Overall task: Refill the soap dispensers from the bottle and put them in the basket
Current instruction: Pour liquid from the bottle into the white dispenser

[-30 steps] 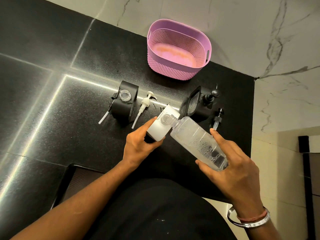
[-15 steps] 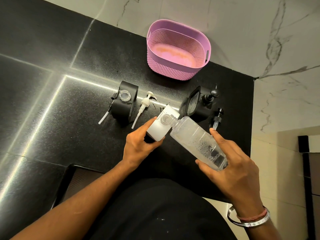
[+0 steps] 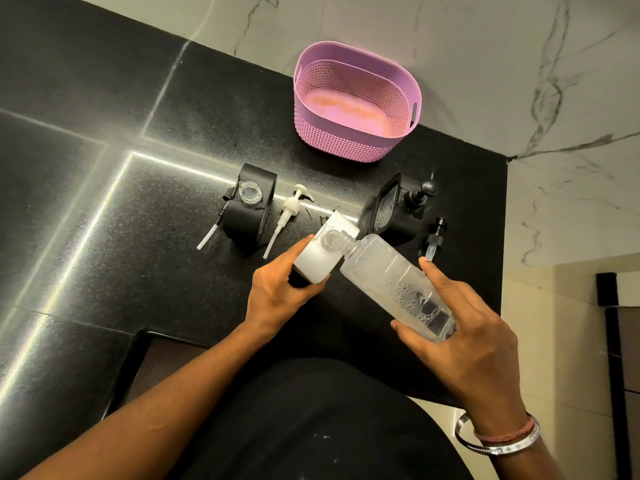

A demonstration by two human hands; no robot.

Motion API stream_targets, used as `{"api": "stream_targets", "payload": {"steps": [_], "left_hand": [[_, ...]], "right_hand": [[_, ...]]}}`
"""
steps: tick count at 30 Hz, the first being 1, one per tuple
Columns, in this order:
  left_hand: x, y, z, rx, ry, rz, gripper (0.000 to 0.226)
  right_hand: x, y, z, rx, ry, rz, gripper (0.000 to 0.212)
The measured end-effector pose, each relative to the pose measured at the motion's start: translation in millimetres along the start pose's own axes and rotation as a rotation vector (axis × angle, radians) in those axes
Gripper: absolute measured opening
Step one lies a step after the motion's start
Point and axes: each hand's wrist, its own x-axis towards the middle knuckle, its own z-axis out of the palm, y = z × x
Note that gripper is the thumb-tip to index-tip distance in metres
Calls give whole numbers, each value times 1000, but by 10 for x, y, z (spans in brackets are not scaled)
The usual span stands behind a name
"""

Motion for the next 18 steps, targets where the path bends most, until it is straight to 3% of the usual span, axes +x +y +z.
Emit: {"api": "stream_targets", "payload": {"steps": [18], "left_hand": [[2,31,-1,-10,9,-35,75]], "right_hand": [[4,-4,-1,1,-6,1,98]]}}
